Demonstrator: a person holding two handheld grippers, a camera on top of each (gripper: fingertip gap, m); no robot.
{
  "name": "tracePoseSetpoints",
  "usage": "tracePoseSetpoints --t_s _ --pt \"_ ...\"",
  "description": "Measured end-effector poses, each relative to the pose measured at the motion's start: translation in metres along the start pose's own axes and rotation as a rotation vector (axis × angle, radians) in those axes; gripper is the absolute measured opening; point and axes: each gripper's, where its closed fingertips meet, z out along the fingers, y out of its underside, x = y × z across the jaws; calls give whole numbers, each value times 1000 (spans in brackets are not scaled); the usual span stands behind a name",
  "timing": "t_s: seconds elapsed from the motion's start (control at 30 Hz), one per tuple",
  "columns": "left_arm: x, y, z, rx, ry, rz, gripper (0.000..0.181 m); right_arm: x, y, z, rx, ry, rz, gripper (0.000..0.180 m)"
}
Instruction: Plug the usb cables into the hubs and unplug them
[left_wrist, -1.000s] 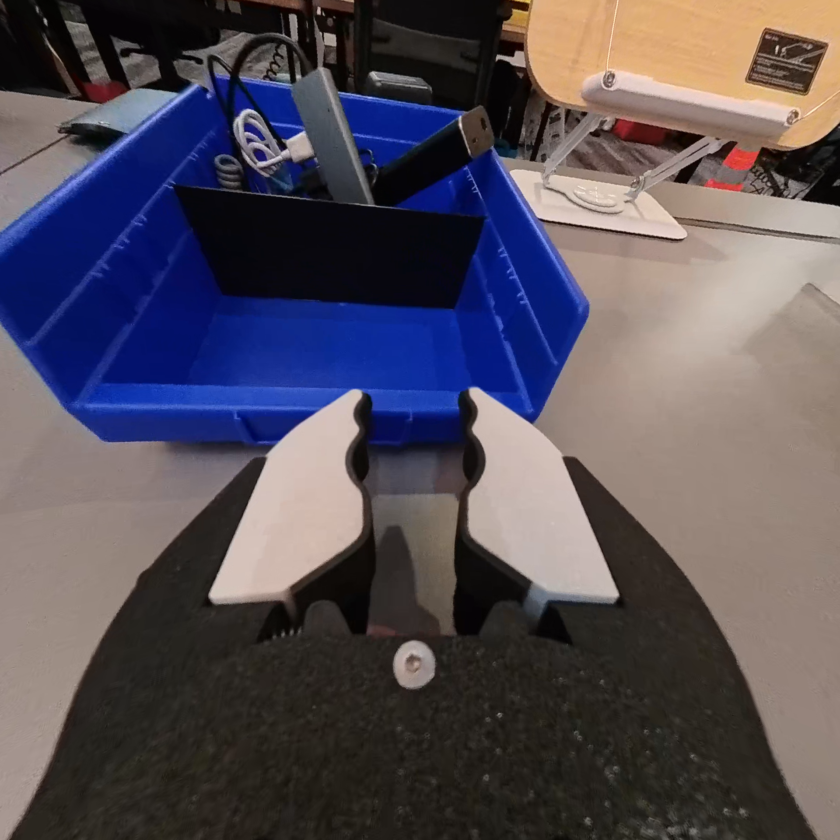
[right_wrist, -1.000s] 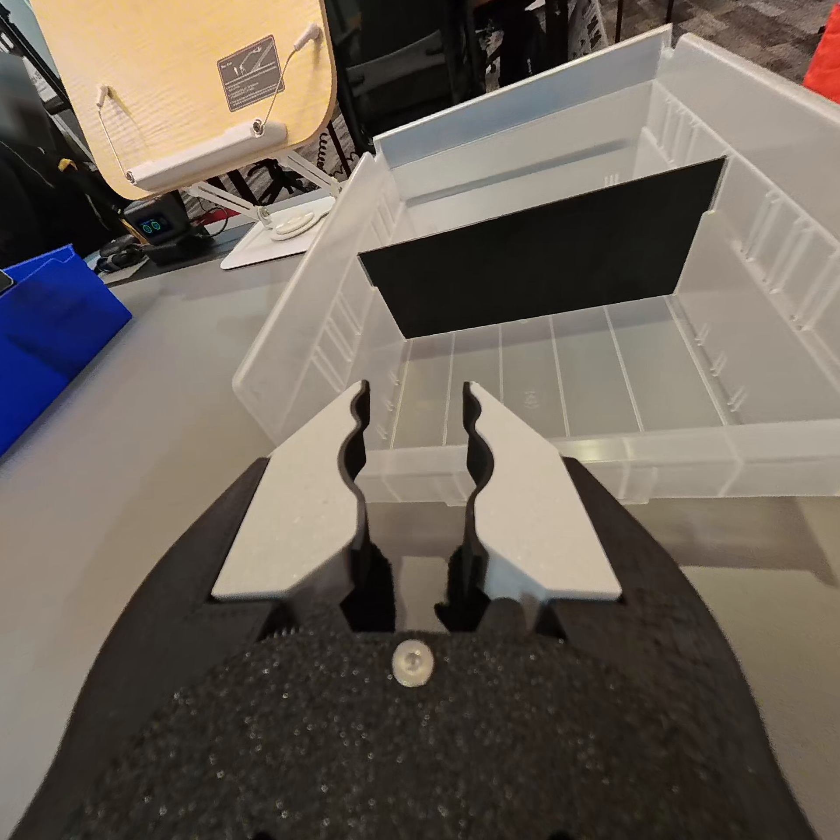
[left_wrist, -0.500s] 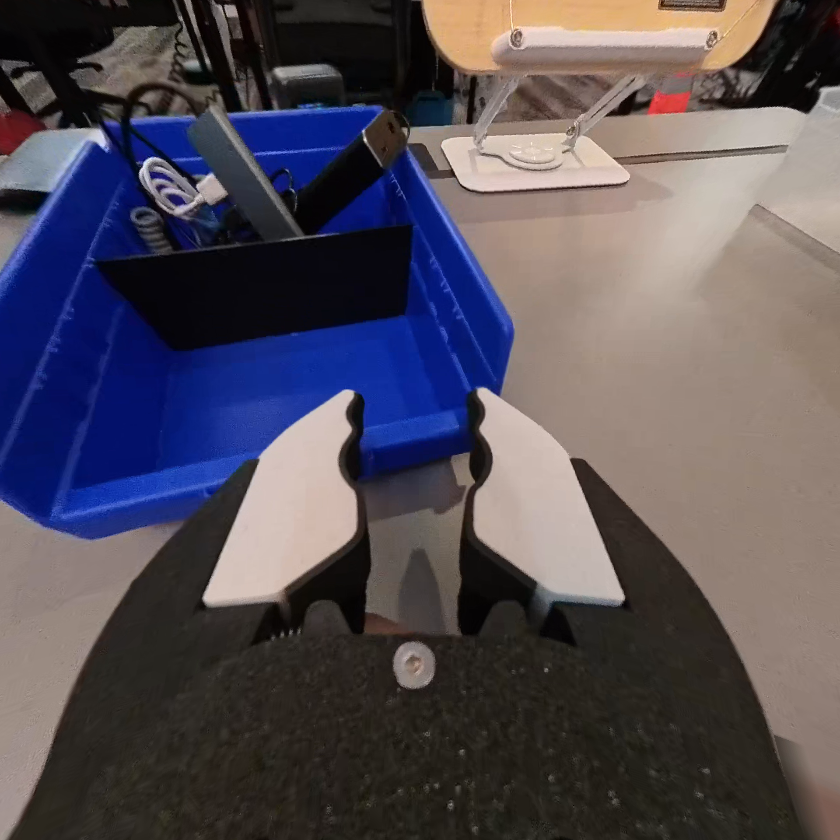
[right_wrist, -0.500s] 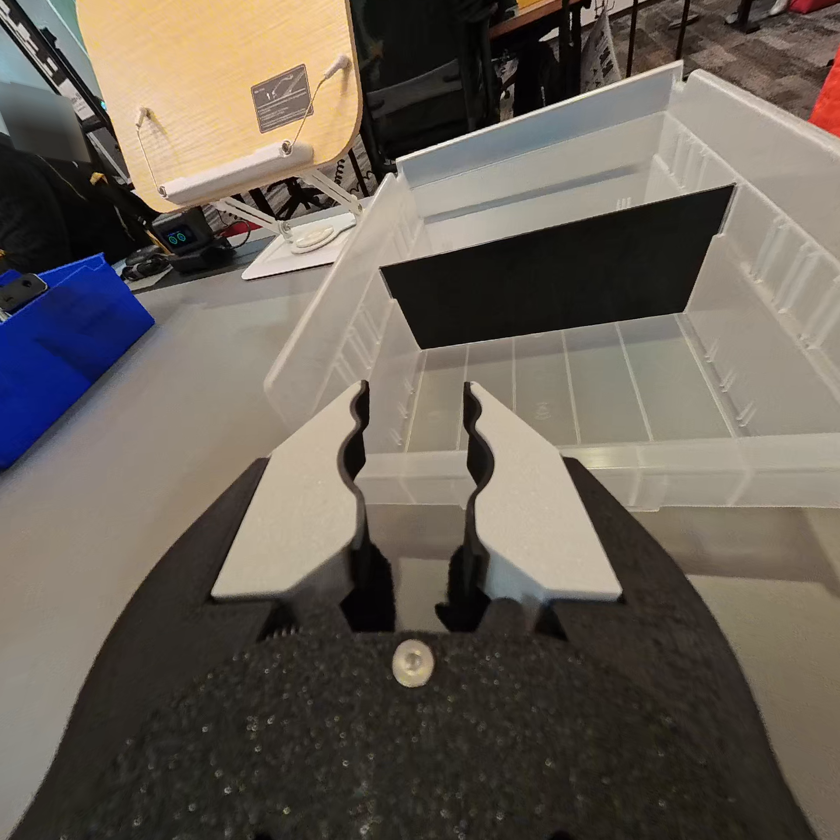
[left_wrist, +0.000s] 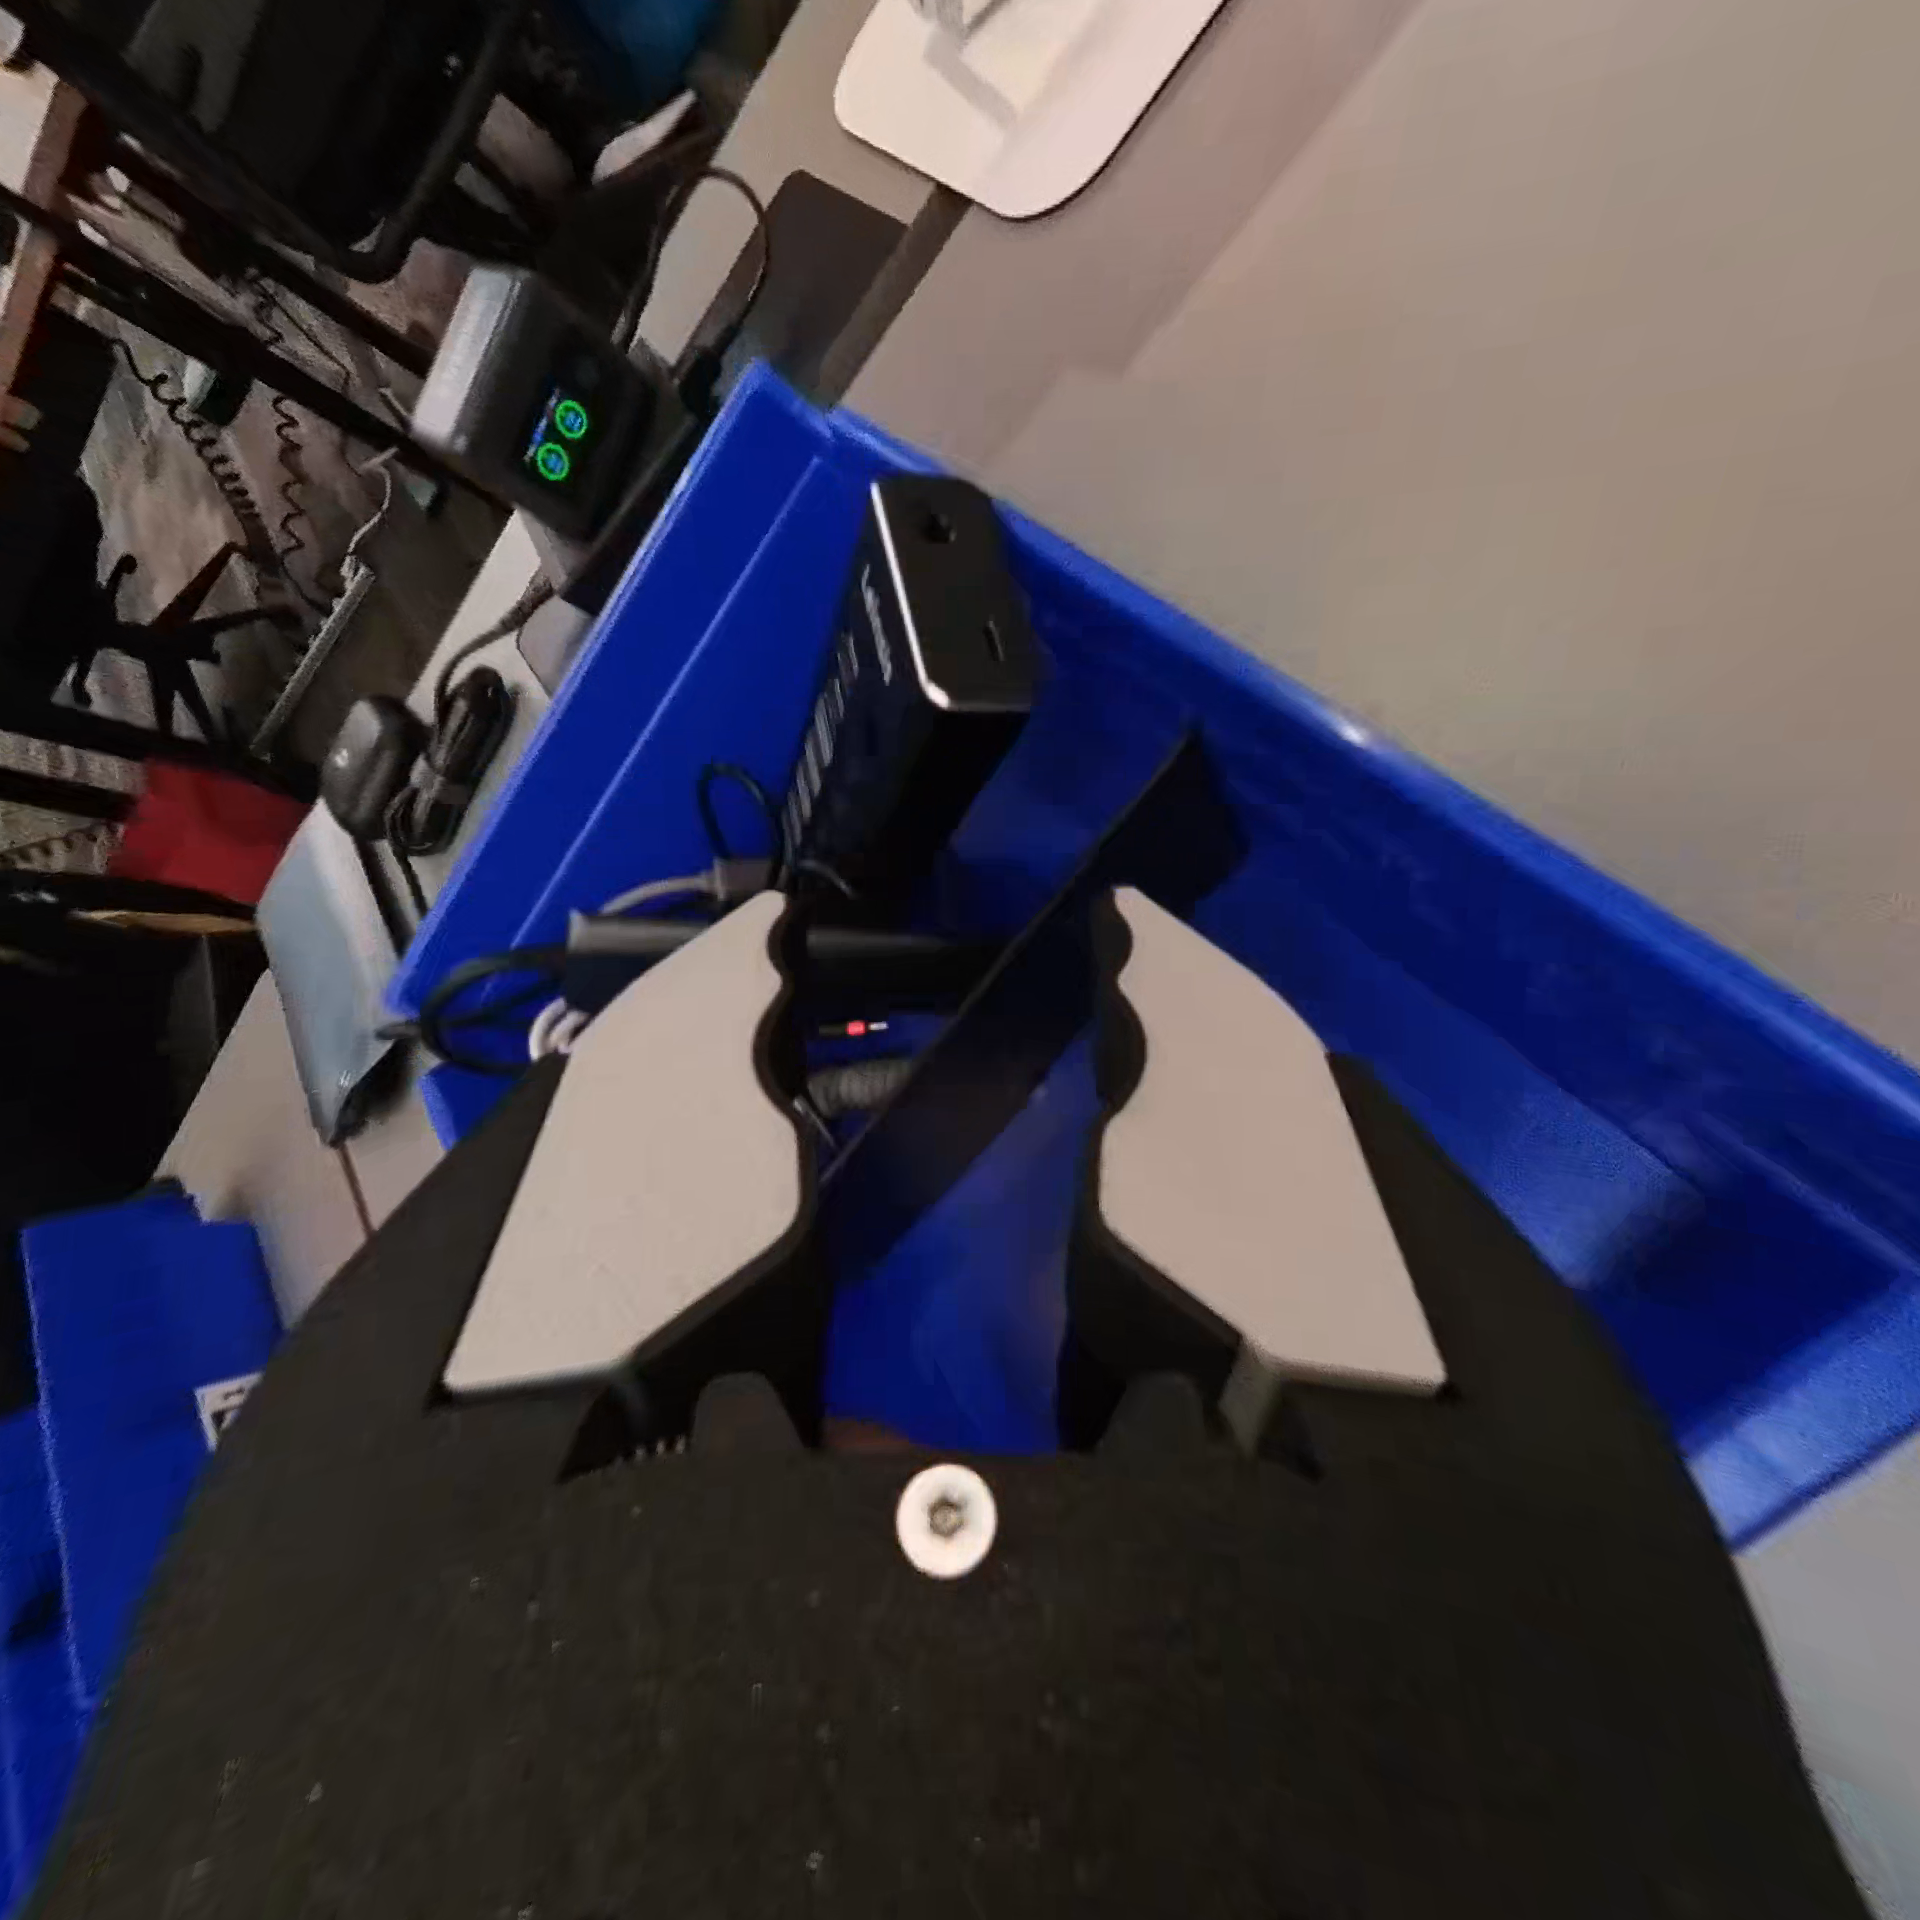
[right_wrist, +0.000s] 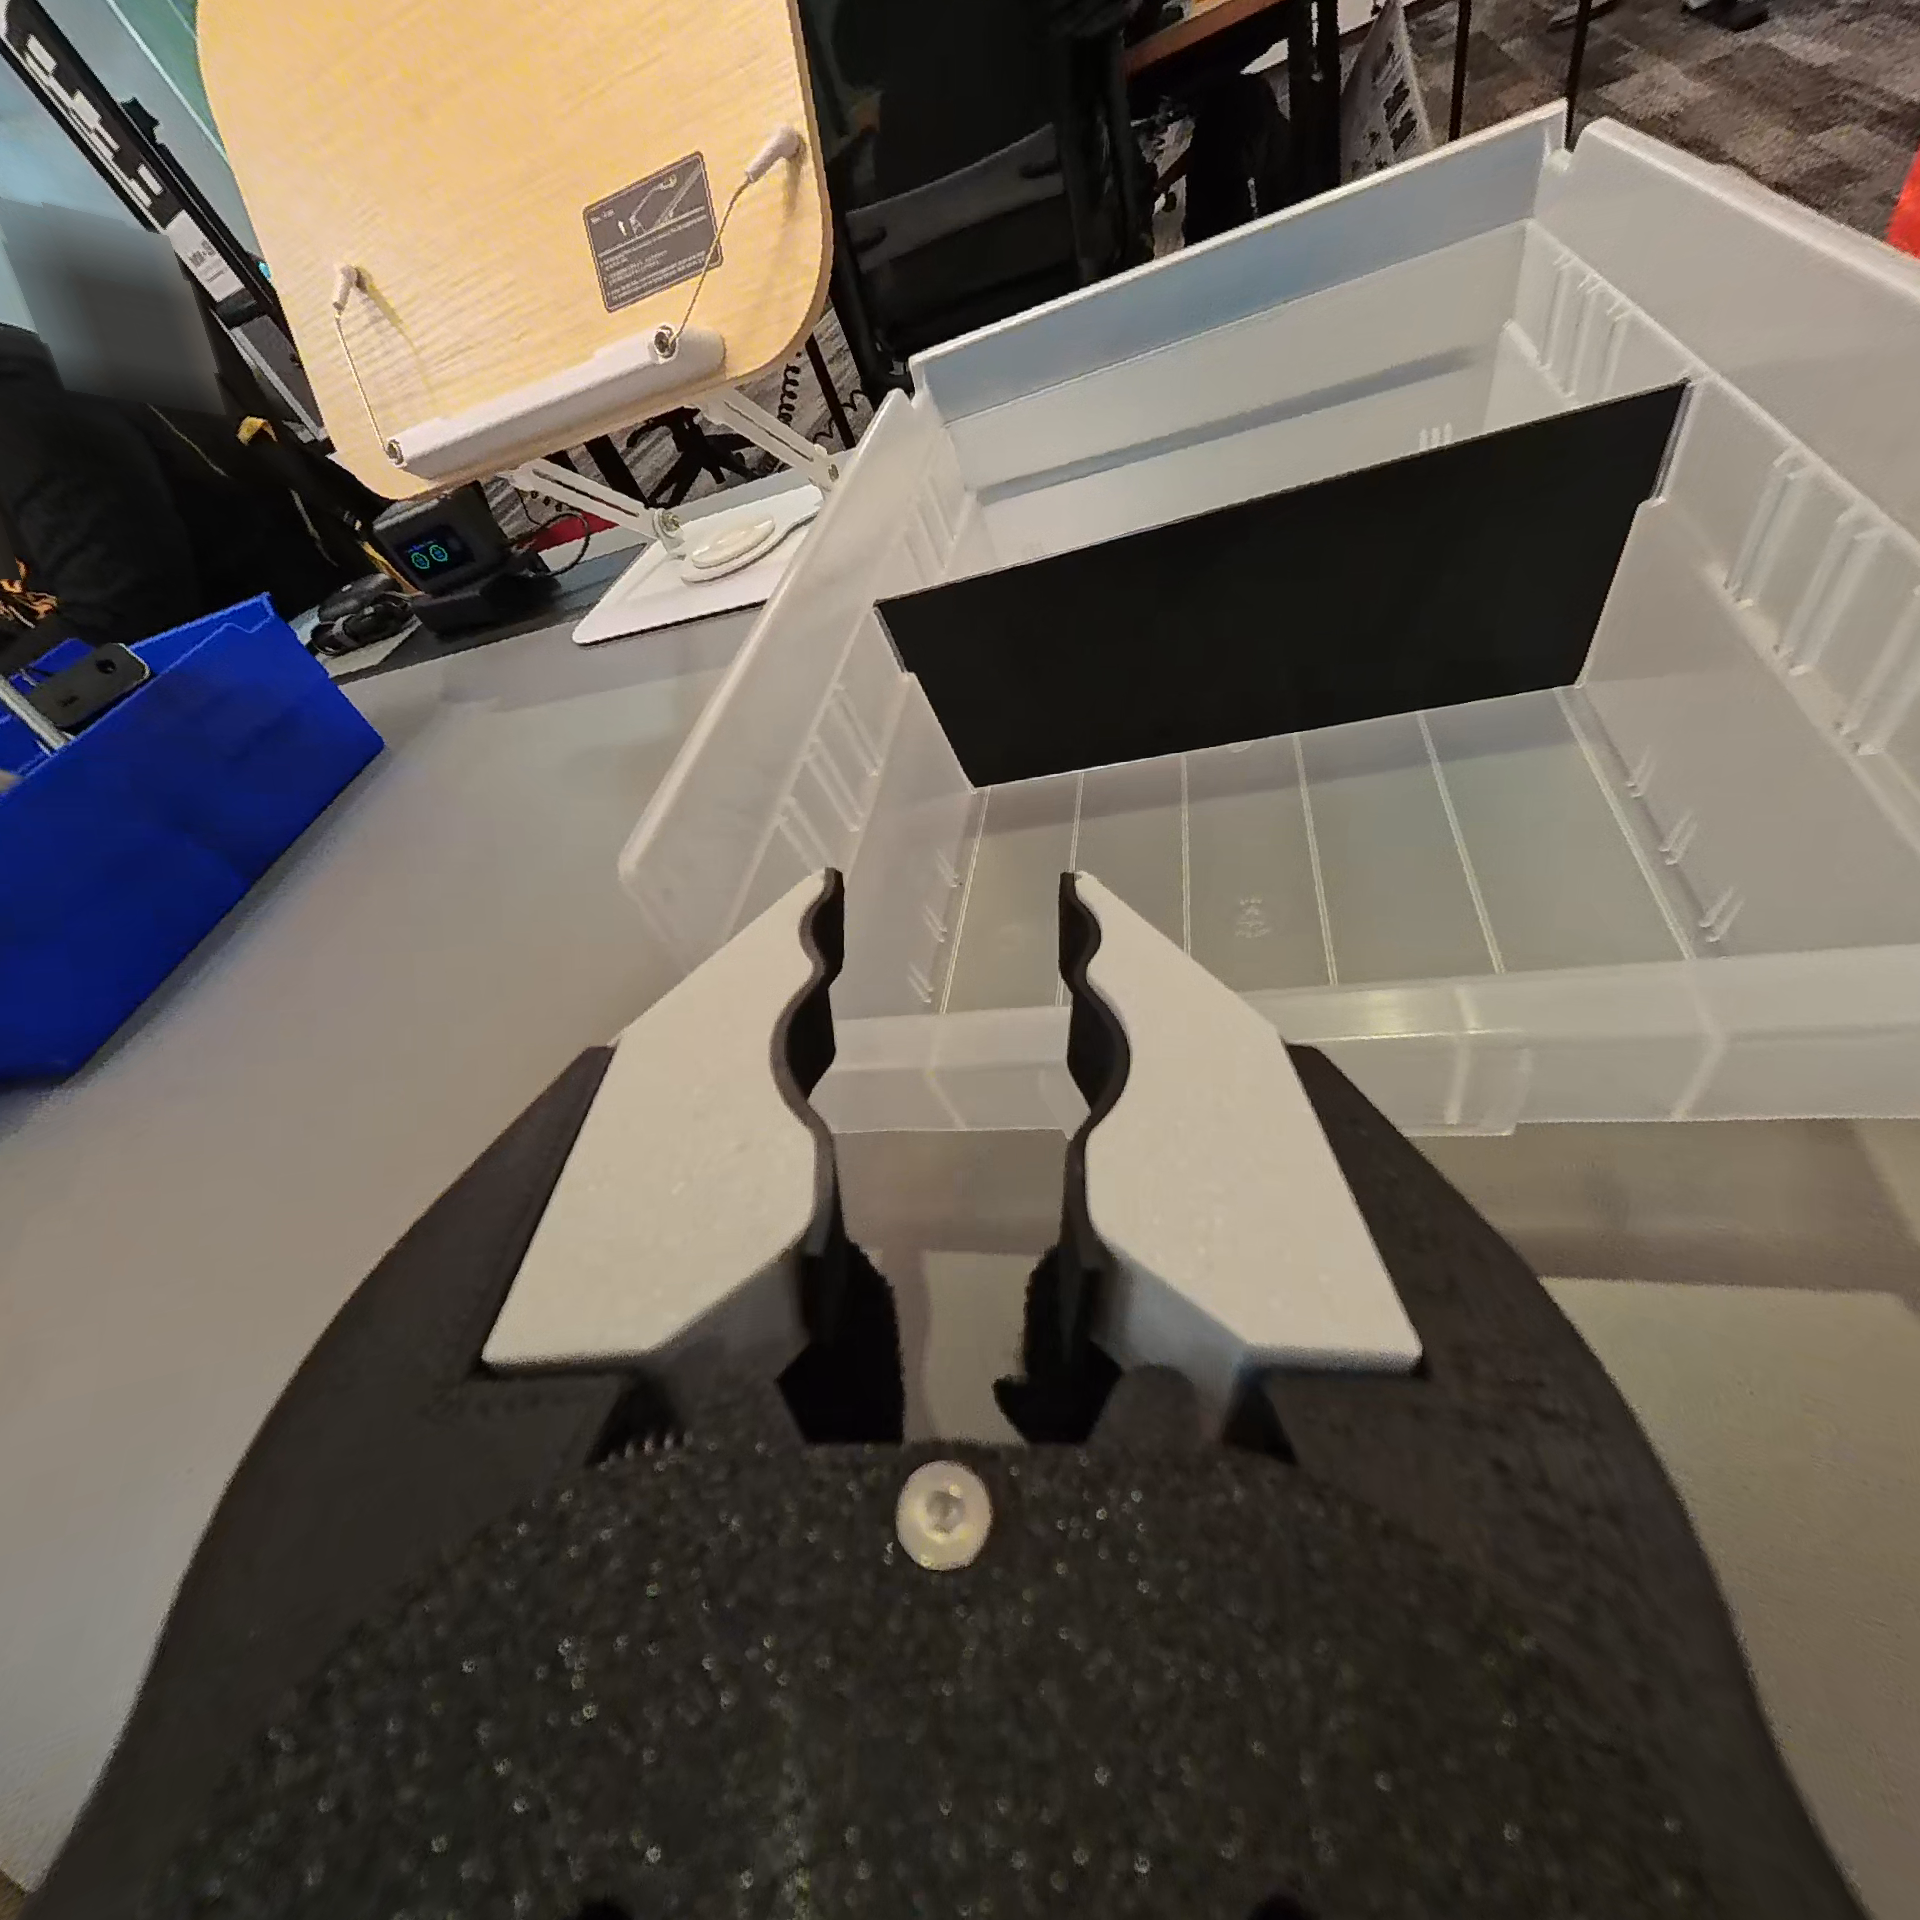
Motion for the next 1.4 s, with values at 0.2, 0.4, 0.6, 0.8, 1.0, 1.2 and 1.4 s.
tracePoseSetpoints --t_s 0.2,0.4,0.6,0.8,1.0,1.2,1.4 --pt "-4 -17 36 -66 -13 149 51 -2 4 -2 -17 -6 -12 41" --pt "-12 -13 56 -84 -18 236 37 2 5 -6 -16 2 -10 41" --pt "-40 -41 37 24 -142 139 31 1 3 -8 -4 1 -8 41" --pt "-114 -104 -39 266 -136 -196 31 -5 -3 -11 26 -3 -33 40" --pt "-168 -166 -110 460 -115 -375 30 -37 -4 -20 -28 -66 -124 49" --pt "-211 -207 -182 549 -260 -327 29 -117 22 -43 -325 -548 -80 47" --pt "-245 -233 -251 603 -392 -292 28 -144 -6 -57 -192 -691 3 47"
